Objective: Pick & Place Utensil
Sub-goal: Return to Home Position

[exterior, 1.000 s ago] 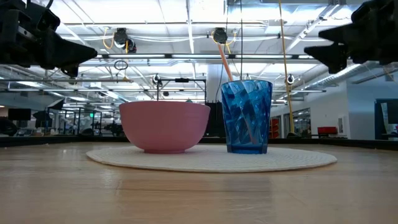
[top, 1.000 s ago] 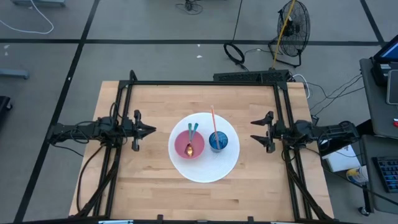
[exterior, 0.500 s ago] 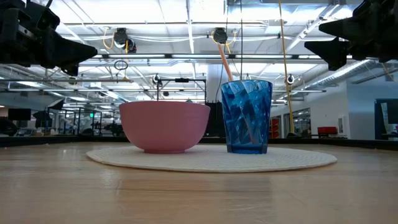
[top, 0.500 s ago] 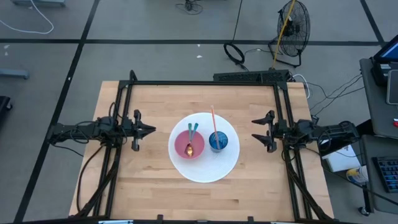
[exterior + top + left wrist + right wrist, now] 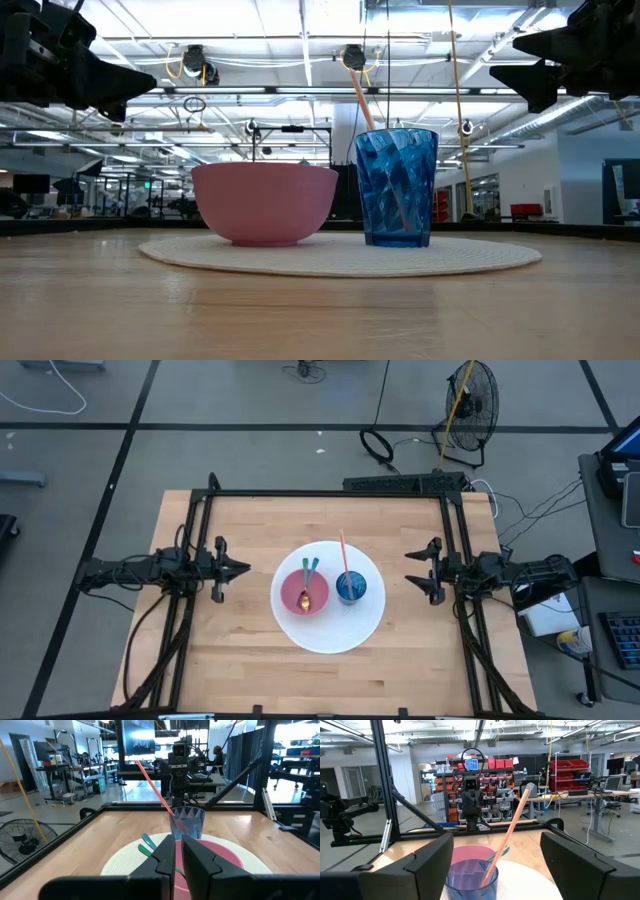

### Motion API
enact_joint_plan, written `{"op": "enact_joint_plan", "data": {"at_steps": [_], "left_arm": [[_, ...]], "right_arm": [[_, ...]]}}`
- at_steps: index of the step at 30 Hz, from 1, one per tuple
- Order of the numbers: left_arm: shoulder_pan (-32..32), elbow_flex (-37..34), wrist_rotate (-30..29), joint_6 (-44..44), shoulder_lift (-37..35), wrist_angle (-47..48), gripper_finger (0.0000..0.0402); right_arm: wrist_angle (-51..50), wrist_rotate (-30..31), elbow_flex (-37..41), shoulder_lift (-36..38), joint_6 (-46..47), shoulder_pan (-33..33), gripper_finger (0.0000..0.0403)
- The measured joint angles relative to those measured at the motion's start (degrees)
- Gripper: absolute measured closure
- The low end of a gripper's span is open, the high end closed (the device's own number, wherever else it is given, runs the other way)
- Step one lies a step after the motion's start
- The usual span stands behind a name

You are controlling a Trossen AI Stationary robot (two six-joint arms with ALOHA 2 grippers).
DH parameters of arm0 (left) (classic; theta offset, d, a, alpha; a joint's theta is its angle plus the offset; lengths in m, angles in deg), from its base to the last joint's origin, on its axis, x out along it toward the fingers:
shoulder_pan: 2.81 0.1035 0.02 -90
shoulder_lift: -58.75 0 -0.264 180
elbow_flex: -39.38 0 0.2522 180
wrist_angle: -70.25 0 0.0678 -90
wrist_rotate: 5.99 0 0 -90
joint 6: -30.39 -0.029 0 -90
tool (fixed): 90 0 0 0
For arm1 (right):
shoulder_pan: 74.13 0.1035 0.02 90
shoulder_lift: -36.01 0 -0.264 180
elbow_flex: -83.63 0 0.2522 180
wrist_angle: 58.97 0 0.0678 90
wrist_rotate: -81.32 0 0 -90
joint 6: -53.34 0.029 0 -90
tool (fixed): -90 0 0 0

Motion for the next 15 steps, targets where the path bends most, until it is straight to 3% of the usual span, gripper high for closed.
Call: {"op": "enact_joint_plan", "data": {"at_steps": [9,15], "left_arm": [[0.0,0.1,0.0,0.0,0.0,0.0,0.0364],[0.0,0.1,0.0,0.0,0.0,0.0,0.0364]], "right_arm": [[-1.0,0.0,0.0,0.0,-0.1,0.0,0.011],[-13.0,-0.9,0.0,-0.2,-1.5,0.0,0.011]]}}
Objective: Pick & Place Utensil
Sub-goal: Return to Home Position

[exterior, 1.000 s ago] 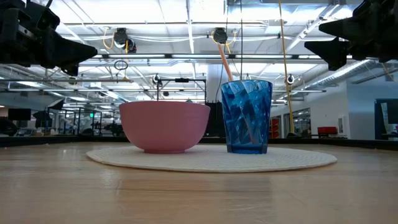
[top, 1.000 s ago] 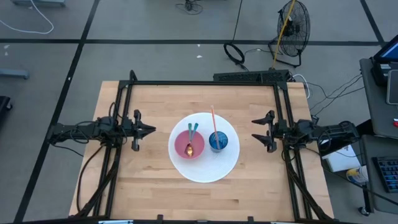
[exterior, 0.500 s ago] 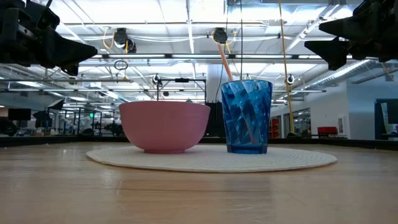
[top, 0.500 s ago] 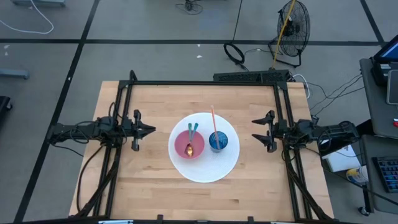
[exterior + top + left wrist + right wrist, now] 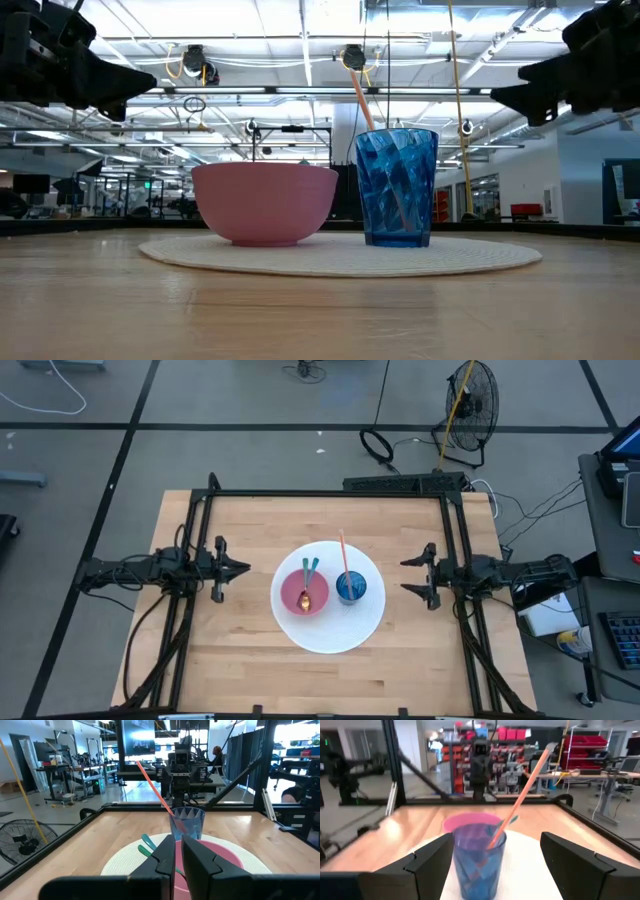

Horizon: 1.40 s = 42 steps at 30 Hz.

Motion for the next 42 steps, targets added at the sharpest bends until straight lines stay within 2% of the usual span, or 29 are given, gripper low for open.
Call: {"op": "enact_joint_plan", "data": {"at_steps": [4,12,26,35,42], "left_arm": [[0.0,0.0,0.0,0.0,0.0,0.0,0.0364],[0.0,0.0,0.0,0.0,0.0,0.0,0.0364],[0.0,0.0,0.0,0.0,0.0,0.0,0.0364],[0.0,0.0,0.0,0.0,0.0,0.0,0.0364],[0.0,0.0,0.0,0.0,0.0,0.0,0.0364]], "right_arm": [[1.0,-1.3,0.0,-2.3,-1.9,0.0,0.011],[10.1,-2.1,0.0,-4.0,-1.6,0.0,0.011],[9.6,-2.1,0.0,-4.1,-1.9,0.0,0.011],[0.5,-2.5,0.0,-4.3,-12.1,0.0,0.011],[2.5,-2.3,0.0,-5.8,-15.1,0.0,0.011]]}}
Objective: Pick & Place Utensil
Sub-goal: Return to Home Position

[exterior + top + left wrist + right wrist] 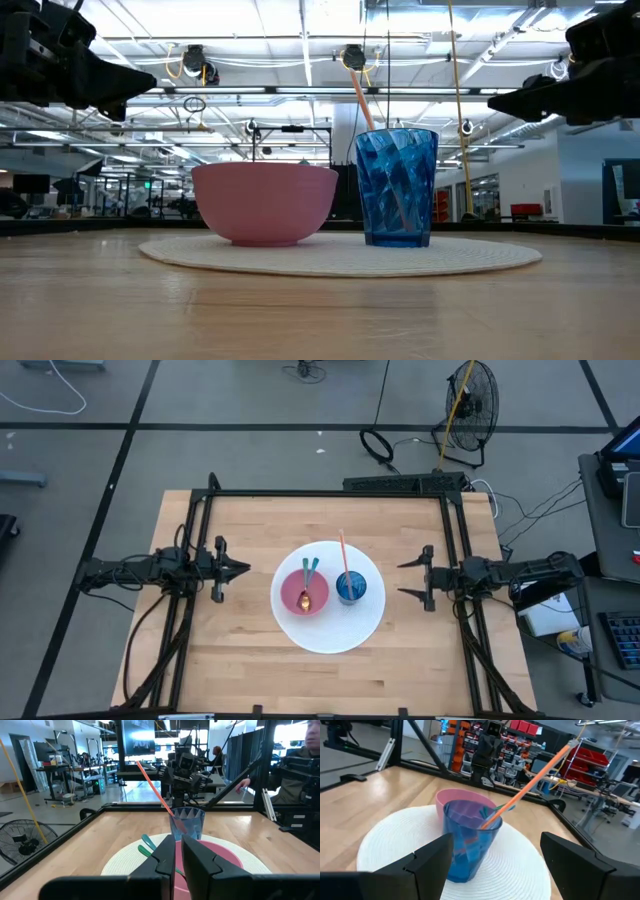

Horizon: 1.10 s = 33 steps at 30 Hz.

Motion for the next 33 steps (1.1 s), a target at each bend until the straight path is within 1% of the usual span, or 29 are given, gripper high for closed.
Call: {"op": "enact_joint_plan", "data": {"at_steps": [7,33], "left_arm": [[0.0,0.0,0.0,0.0,0.0,0.0,0.0364],[0.0,0.0,0.0,0.0,0.0,0.0,0.0364]], "right_arm": [[5.3,0.3,0.0,-0.3,-0.1,0.0,0.011],[5.8,0.1,0.0,-0.3,0.0,0.0,0.011]]}}
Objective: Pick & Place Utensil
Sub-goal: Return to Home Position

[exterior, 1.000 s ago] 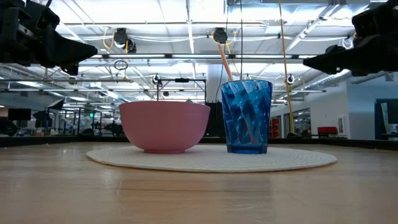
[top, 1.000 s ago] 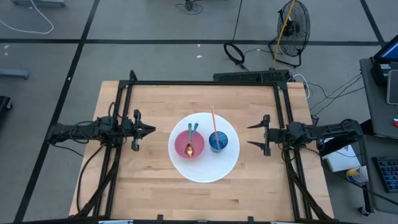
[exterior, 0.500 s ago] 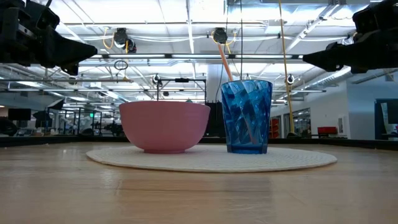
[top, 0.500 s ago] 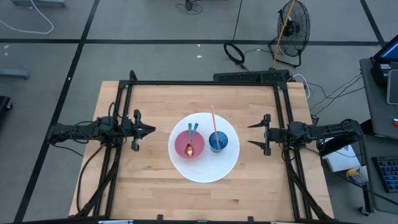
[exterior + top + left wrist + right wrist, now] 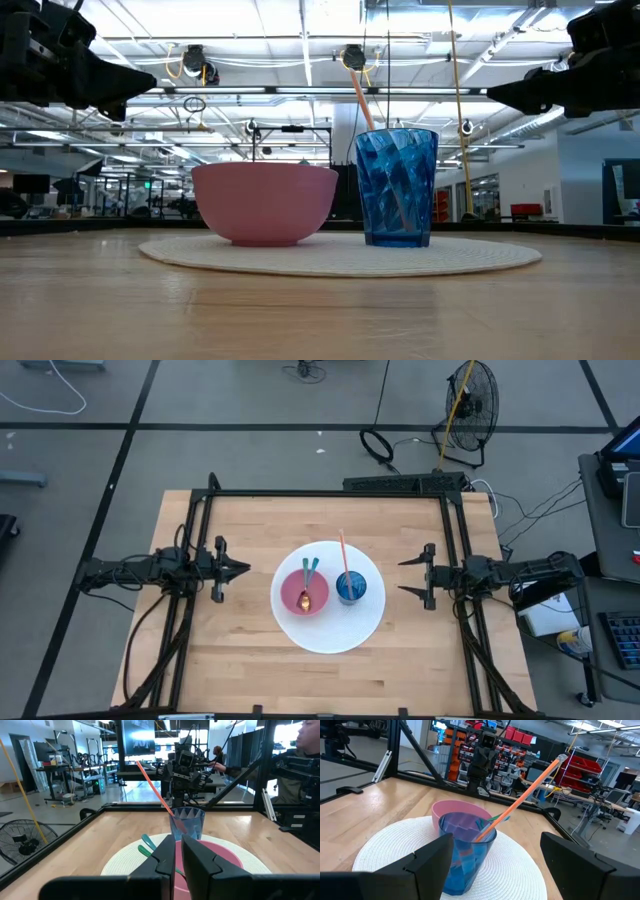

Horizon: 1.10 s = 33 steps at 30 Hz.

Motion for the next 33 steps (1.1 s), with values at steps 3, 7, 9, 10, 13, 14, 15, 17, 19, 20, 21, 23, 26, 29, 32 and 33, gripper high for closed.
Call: {"op": "enact_joint_plan", "data": {"at_steps": [3,7,9,10,13,14,15,17,19,20,21,23,26,29,32,33], "left_arm": [[0.0,0.0,0.0,0.0,0.0,0.0,0.0364],[0.0,0.0,0.0,0.0,0.0,0.0,0.0364],[0.0,0.0,0.0,0.0,0.0,0.0,0.0364],[0.0,0.0,0.0,0.0,0.0,0.0,0.0364],[0.0,0.0,0.0,0.0,0.0,0.0,0.0364],[0.0,0.0,0.0,0.0,0.0,0.0,0.0364],[0.0,0.0,0.0,0.0,0.0,0.0,0.0364],[0.0,0.0,0.0,0.0,0.0,0.0,0.0364],[0.0,0.0,0.0,0.0,0.0,0.0,0.0364],[0.0,0.0,0.0,0.0,0.0,0.0,0.0364],[0.0,0.0,0.0,0.0,0.0,0.0,0.0364],[0.0,0.0,0.0,0.0,0.0,0.0,0.0364],[0.0,0.0,0.0,0.0,0.0,0.0,0.0364],[0.0,0.0,0.0,0.0,0.0,0.0,0.0364],[0.0,0.0,0.0,0.0,0.0,0.0,0.0364],[0.0,0.0,0.0,0.0,0.0,0.0,0.0364]], "right_arm": [[0.0,0.0,0.0,0.0,0.0,0.0,0.011],[0.0,0.0,0.0,0.0,0.0,0.0,0.011],[0.0,0.0,0.0,0.0,-0.1,0.0,0.011],[0.0,0.0,0.0,0.0,-0.4,0.0,0.011],[0.0,0.0,0.0,0.0,-0.7,0.0,0.011],[0.0,0.0,0.0,0.0,0.1,0.0,0.011],[0.0,0.0,0.0,0.0,1.0,0.0,0.011],[0.0,0.0,0.0,0.0,2.6,0.0,0.011],[0.0,0.0,0.0,0.0,3.3,0.0,0.011],[0.0,0.0,0.0,0.0,3.6,0.0,0.011],[0.0,0.0,0.0,0.0,3.9,0.0,0.011],[0.0,0.0,0.0,0.0,4.0,0.0,0.011],[0.0,0.0,0.0,0.0,4.1,0.0,0.011],[0.0,0.0,0.0,0.0,4.1,0.0,0.011],[0.0,0.0,0.0,0.0,4.1,0.0,0.011],[0.0,0.0,0.0,0.0,4.1,0.0,0.011]]}}
